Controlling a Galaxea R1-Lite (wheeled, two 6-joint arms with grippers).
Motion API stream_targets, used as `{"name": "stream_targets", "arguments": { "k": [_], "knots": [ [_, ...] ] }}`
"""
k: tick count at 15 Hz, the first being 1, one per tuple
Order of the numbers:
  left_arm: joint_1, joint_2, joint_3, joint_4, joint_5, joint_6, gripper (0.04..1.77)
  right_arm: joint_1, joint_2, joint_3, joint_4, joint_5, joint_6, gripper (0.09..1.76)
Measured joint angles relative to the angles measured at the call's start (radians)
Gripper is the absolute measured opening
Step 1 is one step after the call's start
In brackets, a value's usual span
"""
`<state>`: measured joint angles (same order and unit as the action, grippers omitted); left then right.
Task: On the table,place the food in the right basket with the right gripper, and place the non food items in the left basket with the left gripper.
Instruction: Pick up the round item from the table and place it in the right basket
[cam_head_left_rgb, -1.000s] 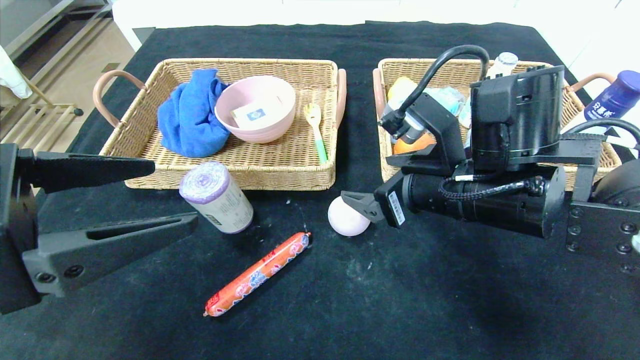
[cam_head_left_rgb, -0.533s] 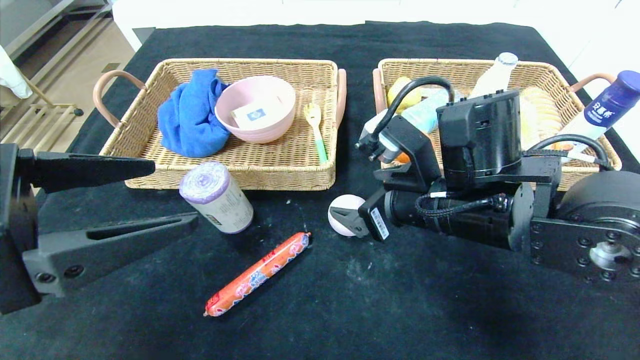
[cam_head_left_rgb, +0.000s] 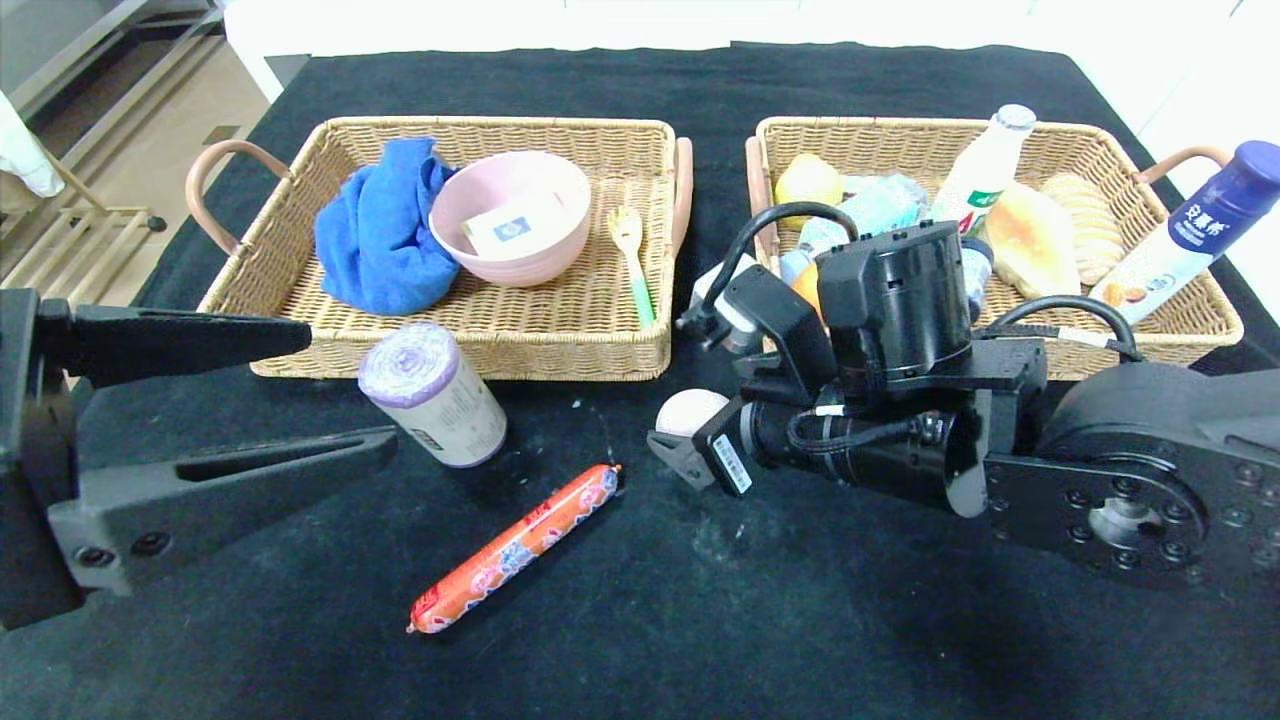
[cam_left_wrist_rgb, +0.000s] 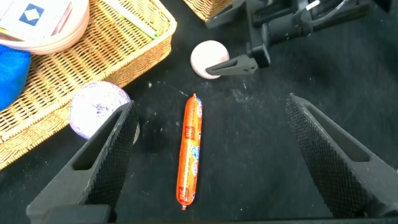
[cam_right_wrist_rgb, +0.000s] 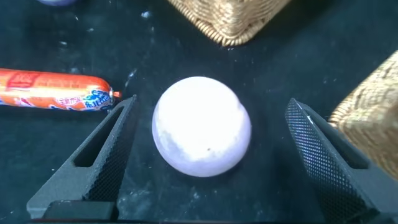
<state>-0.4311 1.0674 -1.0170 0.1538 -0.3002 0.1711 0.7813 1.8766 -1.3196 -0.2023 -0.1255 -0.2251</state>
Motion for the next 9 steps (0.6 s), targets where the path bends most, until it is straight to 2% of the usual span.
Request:
{"name": "stream_targets", "arguments": {
  "k": [9],
  "knots": [
    [-0.001,0.0,0.0,0.0,0.0,0.0,1.72,0.001,0.061,-0.004,-0.022,-0.021,0.0,1.71]
  ]
}}
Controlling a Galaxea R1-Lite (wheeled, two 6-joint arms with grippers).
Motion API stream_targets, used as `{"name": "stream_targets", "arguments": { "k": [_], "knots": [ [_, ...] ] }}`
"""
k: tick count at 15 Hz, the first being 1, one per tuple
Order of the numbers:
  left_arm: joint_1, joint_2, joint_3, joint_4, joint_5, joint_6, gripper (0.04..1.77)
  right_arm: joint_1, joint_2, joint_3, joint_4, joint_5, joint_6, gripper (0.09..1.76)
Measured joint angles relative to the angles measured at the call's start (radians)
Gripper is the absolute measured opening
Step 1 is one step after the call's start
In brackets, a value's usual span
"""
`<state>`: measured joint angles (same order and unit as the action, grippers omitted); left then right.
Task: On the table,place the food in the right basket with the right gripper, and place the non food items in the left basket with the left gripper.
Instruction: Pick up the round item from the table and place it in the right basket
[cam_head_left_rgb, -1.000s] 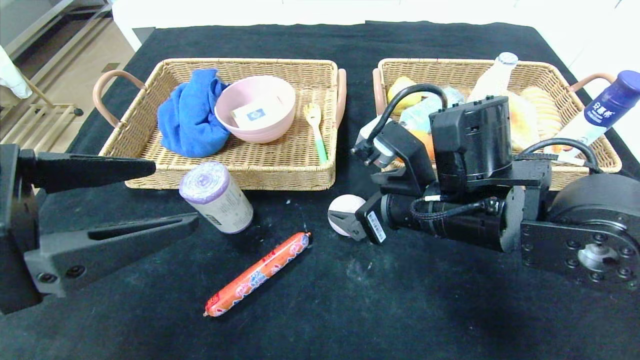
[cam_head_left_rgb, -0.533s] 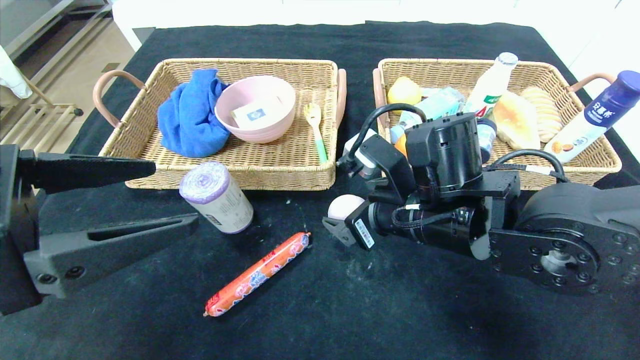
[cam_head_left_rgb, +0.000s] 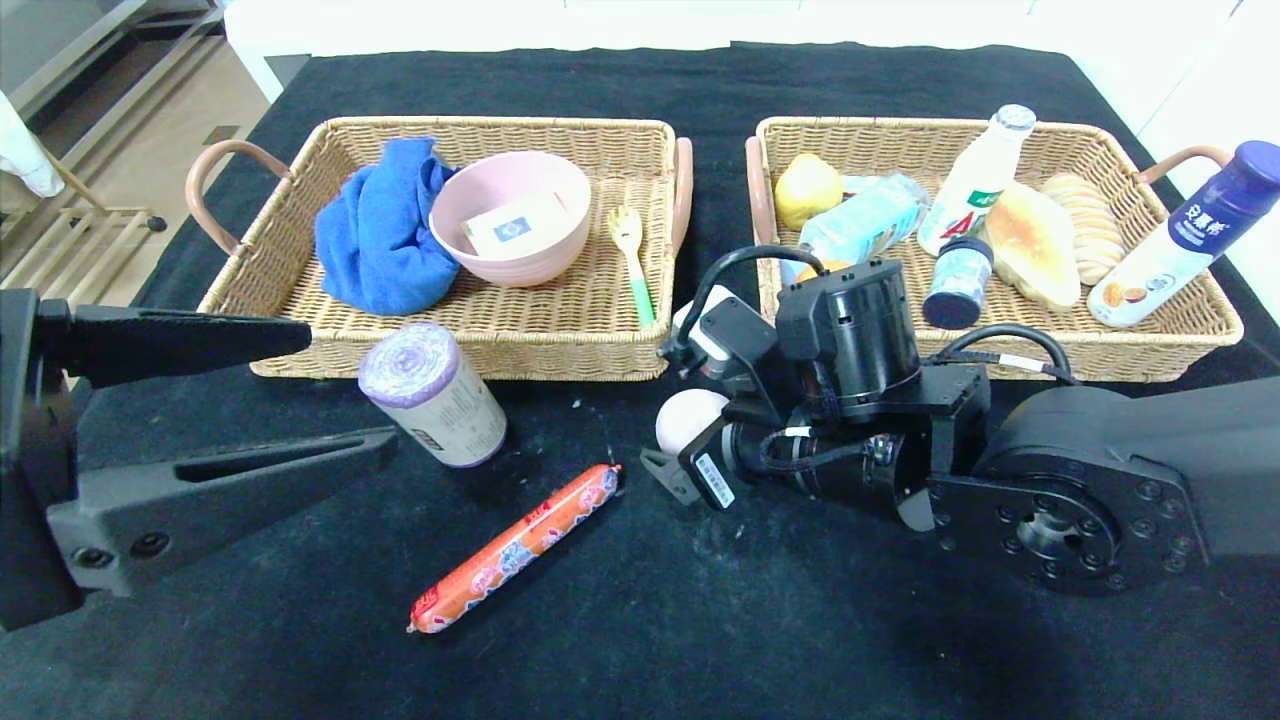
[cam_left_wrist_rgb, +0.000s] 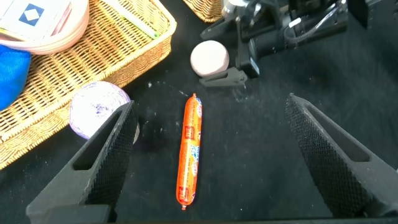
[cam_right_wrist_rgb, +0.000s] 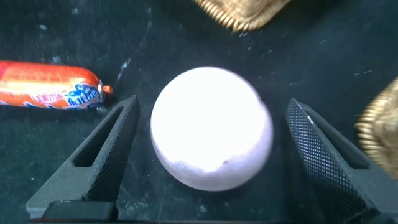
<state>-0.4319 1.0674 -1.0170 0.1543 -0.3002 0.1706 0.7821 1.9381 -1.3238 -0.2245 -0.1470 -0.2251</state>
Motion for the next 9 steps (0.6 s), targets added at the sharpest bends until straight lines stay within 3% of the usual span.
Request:
{"name": "stream_targets", "arguments": {
  "k": [5,6,9],
  "knots": [
    [0.0,0.0,0.0,0.001,0.0,0.0,1.72,-0.001,0.011,-0.002,0.0,0.0,0.0,1.71],
    [0.0,0.0,0.0,0.001,0.0,0.0,1.72,-0.001,0.011,-0.002,0.0,0.0,0.0,1.63],
    [-0.001,0.0,0.0,0.001,0.0,0.0,1.72,-0.001,0.012,-0.002,0.0,0.0,0.004,1.15]
  ]
}}
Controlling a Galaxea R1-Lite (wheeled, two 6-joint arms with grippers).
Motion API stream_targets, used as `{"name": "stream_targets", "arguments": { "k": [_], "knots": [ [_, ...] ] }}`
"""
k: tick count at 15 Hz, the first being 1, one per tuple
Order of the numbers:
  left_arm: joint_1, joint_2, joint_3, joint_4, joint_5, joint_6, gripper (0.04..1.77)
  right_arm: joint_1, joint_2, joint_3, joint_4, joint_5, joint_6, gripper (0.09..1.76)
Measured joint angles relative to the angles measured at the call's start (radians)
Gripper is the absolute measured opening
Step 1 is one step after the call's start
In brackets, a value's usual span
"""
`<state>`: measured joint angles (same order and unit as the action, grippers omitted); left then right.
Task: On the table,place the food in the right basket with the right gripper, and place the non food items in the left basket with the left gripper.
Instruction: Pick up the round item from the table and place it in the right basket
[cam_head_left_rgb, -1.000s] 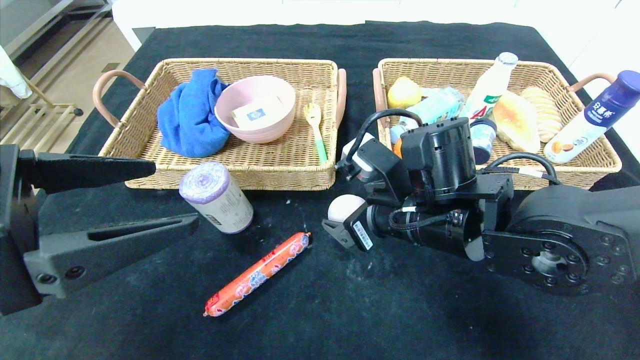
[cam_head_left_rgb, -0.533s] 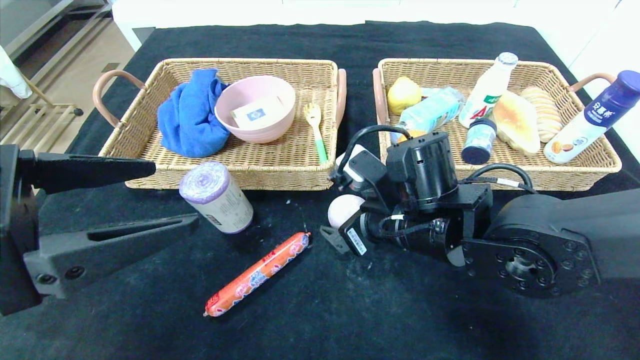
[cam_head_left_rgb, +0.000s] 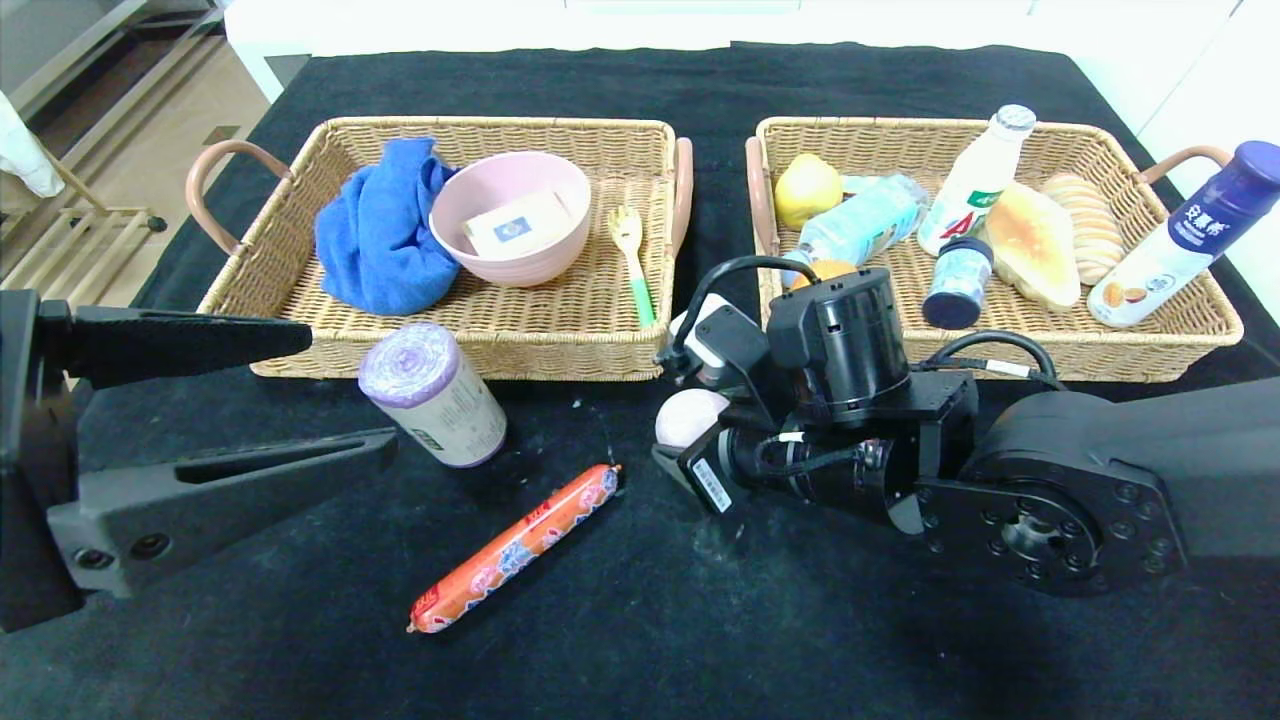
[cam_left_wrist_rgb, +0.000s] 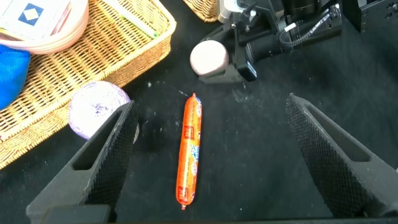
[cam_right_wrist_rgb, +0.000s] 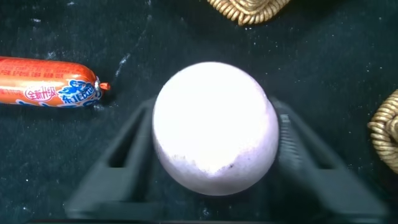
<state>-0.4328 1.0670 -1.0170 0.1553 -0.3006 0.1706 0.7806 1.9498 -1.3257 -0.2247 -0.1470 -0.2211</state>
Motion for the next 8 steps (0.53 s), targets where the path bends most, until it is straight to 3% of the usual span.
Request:
{"name": "stream_targets", "arguments": {
  "k": [4,5,6,8],
  "knots": [
    [0.0,0.0,0.0,0.0,0.0,0.0,1.72,0.0,0.0,0.0,-0.006,0.002,0.004,0.73],
    [0.0,0.0,0.0,0.0,0.0,0.0,1.72,0.0,0.0,0.001,-0.009,0.002,0.004,0.38],
    [0.0,0.0,0.0,0.0,0.0,0.0,1.72,0.0,0.0,0.001,-0.009,0.003,0.004,0.17],
    [0.0,0.0,0.0,0.0,0.0,0.0,1.72,-0.001,0.0,0.001,-0.009,0.003,0.004,0.17]
  ]
}}
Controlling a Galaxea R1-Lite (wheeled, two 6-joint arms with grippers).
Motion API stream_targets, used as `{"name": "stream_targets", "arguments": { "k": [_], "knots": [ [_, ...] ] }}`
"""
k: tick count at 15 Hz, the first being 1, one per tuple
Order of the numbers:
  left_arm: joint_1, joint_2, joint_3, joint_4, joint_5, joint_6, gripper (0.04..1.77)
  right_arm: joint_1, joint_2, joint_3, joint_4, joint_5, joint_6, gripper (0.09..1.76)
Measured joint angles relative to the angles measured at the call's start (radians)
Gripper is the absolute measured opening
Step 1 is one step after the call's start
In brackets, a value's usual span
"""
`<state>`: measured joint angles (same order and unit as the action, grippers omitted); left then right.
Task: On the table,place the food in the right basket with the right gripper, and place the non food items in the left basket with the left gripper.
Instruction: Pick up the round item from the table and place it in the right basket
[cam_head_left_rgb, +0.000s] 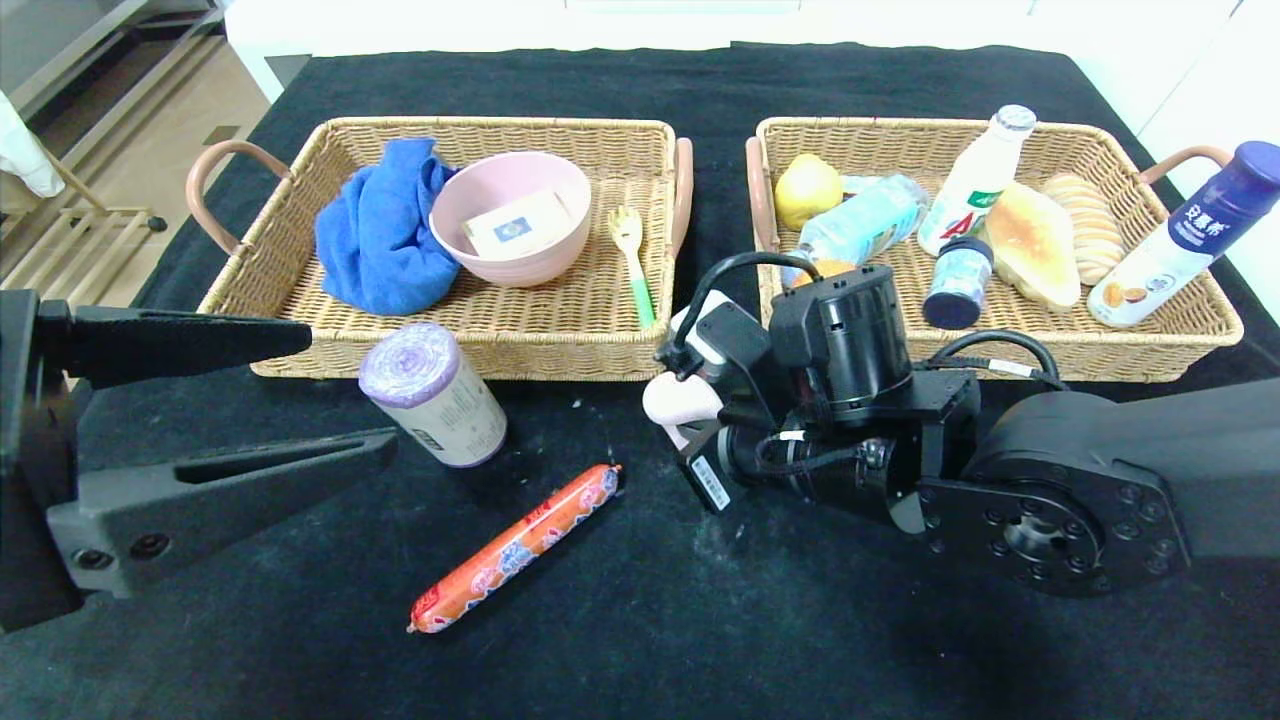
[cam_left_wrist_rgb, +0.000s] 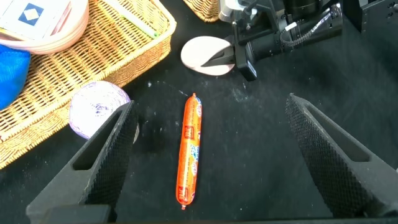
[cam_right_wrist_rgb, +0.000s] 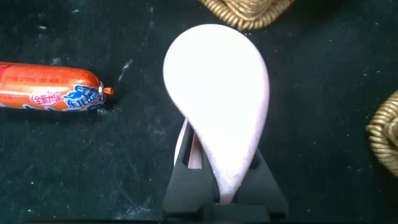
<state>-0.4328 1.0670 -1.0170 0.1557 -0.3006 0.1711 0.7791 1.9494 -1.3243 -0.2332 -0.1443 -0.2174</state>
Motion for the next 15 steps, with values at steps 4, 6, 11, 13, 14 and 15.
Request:
{"name": "stream_targets", "arguments": {
  "k": [4,6,11,13,14,15],
  "knots": [
    [0.0,0.0,0.0,0.0,0.0,0.0,1.72,0.0,0.0,0.0,0.001,0.0,0.001,0.17],
    [0.0,-0.001,0.0,0.0,0.0,0.0,1.72,0.002,-0.001,0.0,0.001,0.0,0.001,0.17],
    [0.0,-0.002,0.0,0.0,0.0,0.0,1.72,0.0,-0.013,0.005,0.001,0.004,0.009,0.17],
    [0.0,-0.003,0.0,0.0,0.0,0.0,1.72,-0.002,-0.023,0.005,0.002,0.006,0.029,0.17],
    [0.0,-0.004,0.0,0.0,0.0,0.0,1.72,-0.002,-0.029,0.004,0.002,0.006,0.034,0.17],
    [0.0,-0.004,0.0,0.0,0.0,0.0,1.72,-0.002,-0.037,0.002,0.001,0.008,0.039,0.17]
  ]
}}
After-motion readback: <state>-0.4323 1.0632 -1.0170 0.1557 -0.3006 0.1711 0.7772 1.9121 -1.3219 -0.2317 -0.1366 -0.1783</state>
